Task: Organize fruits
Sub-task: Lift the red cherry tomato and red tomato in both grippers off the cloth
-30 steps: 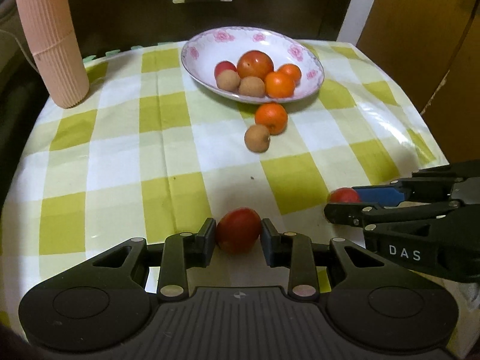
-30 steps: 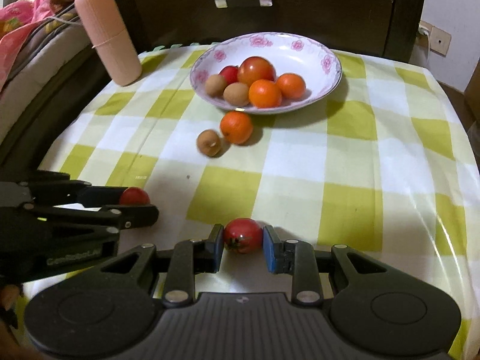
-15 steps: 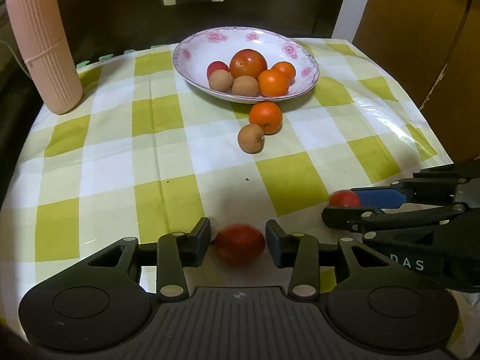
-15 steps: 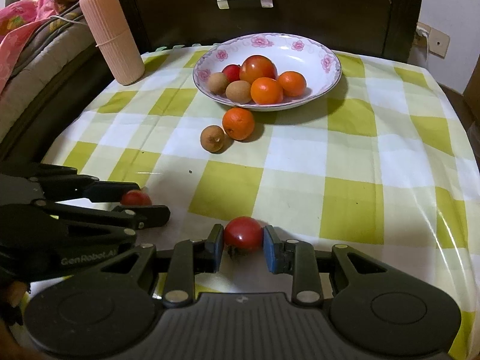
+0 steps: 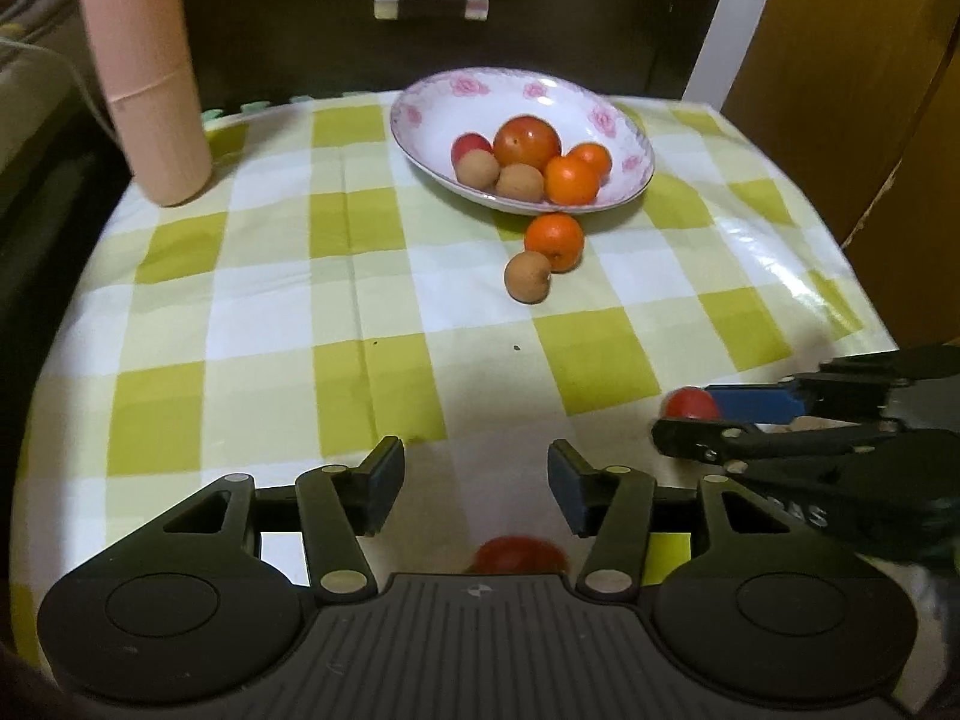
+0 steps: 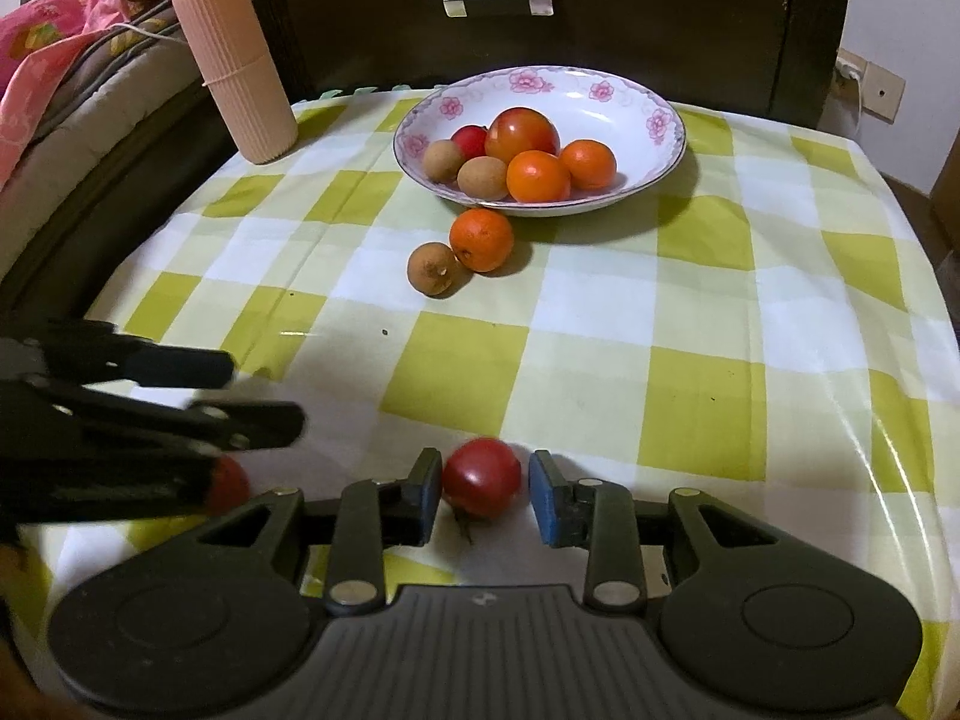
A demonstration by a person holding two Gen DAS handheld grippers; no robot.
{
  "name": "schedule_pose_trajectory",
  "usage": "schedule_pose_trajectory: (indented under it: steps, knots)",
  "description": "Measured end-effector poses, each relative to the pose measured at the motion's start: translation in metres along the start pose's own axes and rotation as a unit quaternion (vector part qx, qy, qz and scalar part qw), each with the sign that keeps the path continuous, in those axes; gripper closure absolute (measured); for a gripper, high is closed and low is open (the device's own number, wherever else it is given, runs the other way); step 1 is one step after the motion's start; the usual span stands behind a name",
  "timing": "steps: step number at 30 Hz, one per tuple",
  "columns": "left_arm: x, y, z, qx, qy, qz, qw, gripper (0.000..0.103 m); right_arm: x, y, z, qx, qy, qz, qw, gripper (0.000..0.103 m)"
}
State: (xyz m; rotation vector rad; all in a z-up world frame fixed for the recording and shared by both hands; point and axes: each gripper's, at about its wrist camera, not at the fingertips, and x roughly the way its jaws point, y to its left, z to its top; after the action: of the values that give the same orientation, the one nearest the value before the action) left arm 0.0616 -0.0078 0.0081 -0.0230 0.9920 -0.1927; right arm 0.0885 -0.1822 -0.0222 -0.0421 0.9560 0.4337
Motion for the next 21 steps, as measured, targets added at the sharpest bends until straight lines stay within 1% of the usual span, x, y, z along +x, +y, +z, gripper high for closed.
schedule_pose_trajectory:
  steps: [5,8,10,13,18,21]
  knots:
    - [-0.022,-0.009,-0.019,0.015,-0.004,-0.007,0.9999,0.038,-0.002,-0.005,0.001,0.016,0.004,0.010,1.000,0.072]
    - [-0.018,-0.017,-0.028,0.034,0.006,-0.005,0.9994,0.038,-0.003,-0.004,0.000,0.017,0.006,0.007,1.000,0.072]
    - [-0.013,-0.022,-0.032,0.050,0.008,0.004,0.9987,0.038,-0.006,-0.003,0.000,0.014,0.004,0.008,1.000,0.072]
    - [-0.009,-0.022,-0.034,0.052,0.013,0.006,0.9985,0.042,-0.010,-0.003,-0.001,0.011,-0.001,0.009,1.000,0.072]
    - [-0.003,-0.022,-0.034,0.051,0.016,0.013,0.9985,0.043,-0.006,-0.007,0.001,0.018,0.000,0.010,1.000,0.072]
    - [0.002,-0.024,-0.035,0.054,0.021,0.017,0.9981,0.048,-0.003,-0.006,0.002,0.017,0.003,0.009,1.000,0.072]
